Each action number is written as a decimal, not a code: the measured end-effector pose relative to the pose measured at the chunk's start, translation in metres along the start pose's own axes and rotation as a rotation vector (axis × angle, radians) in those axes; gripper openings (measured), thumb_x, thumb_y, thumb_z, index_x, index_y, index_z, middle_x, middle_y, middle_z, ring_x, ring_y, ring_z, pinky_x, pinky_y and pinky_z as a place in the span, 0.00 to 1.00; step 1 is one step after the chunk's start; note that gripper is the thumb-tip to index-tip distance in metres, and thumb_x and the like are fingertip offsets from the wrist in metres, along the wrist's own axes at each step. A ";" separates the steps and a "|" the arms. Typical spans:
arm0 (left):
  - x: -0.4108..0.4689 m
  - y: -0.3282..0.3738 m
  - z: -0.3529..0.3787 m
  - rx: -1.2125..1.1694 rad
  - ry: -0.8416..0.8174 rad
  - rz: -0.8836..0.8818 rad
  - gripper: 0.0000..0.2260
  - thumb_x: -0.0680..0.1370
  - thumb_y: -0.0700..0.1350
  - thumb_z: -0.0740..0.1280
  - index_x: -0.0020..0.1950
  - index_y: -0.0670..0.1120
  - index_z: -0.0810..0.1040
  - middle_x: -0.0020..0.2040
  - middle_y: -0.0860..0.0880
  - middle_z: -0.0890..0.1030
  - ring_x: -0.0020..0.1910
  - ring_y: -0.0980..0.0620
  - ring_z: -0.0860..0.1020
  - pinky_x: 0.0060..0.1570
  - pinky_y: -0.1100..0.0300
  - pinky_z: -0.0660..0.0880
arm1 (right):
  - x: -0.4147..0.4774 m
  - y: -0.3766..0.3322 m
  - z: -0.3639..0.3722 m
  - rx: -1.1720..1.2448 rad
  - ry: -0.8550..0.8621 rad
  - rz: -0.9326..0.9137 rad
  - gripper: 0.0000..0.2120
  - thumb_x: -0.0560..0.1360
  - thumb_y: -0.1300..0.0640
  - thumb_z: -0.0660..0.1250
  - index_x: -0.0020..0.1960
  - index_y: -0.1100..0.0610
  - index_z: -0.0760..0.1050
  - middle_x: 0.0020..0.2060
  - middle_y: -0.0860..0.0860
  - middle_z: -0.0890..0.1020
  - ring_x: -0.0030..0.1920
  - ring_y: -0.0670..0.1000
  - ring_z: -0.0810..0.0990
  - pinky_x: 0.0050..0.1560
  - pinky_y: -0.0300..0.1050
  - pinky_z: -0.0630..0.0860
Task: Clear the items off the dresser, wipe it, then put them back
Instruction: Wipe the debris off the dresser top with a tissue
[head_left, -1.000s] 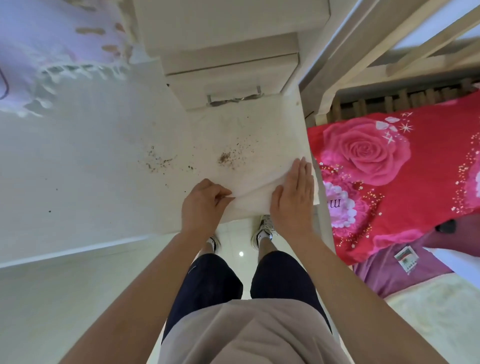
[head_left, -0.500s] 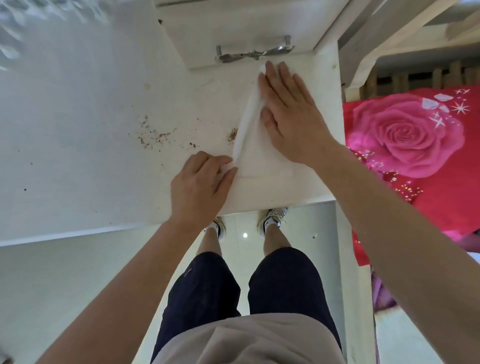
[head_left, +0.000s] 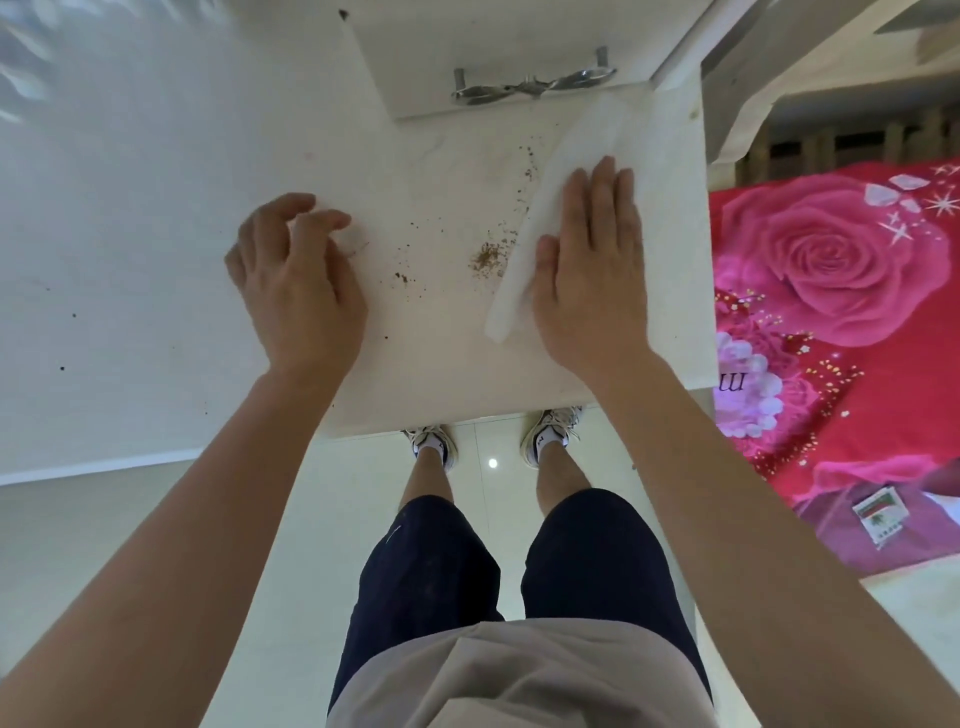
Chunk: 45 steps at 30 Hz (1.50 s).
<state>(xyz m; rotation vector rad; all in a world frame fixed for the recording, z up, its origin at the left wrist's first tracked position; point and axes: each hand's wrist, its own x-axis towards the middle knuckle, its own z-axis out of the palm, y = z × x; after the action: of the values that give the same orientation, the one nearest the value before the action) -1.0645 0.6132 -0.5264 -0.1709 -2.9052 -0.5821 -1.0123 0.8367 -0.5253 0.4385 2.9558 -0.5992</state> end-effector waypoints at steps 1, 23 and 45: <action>0.003 -0.004 -0.002 0.002 -0.016 -0.029 0.14 0.75 0.36 0.58 0.55 0.44 0.80 0.60 0.44 0.77 0.62 0.45 0.73 0.62 0.52 0.63 | 0.002 -0.001 0.004 -0.058 -0.006 0.004 0.27 0.84 0.53 0.47 0.79 0.63 0.47 0.79 0.60 0.48 0.79 0.59 0.44 0.78 0.53 0.44; 0.024 -0.020 -0.003 0.001 -0.047 -0.118 0.16 0.75 0.40 0.56 0.53 0.45 0.81 0.51 0.47 0.81 0.54 0.42 0.75 0.47 0.53 0.70 | 0.032 0.000 -0.007 0.017 0.076 0.090 0.30 0.74 0.72 0.52 0.76 0.63 0.62 0.77 0.58 0.59 0.78 0.63 0.54 0.78 0.51 0.50; 0.028 -0.028 -0.010 0.003 -0.088 -0.033 0.19 0.72 0.39 0.56 0.55 0.47 0.82 0.51 0.48 0.82 0.53 0.41 0.75 0.44 0.50 0.74 | 0.061 -0.050 0.007 0.054 0.097 0.077 0.26 0.77 0.65 0.57 0.75 0.58 0.64 0.63 0.58 0.70 0.59 0.57 0.71 0.57 0.47 0.70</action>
<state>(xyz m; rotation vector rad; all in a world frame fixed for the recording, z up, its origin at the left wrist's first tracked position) -1.0944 0.5862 -0.5223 -0.1516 -2.9995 -0.5895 -1.0850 0.8056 -0.5223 0.6004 3.0024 -0.6683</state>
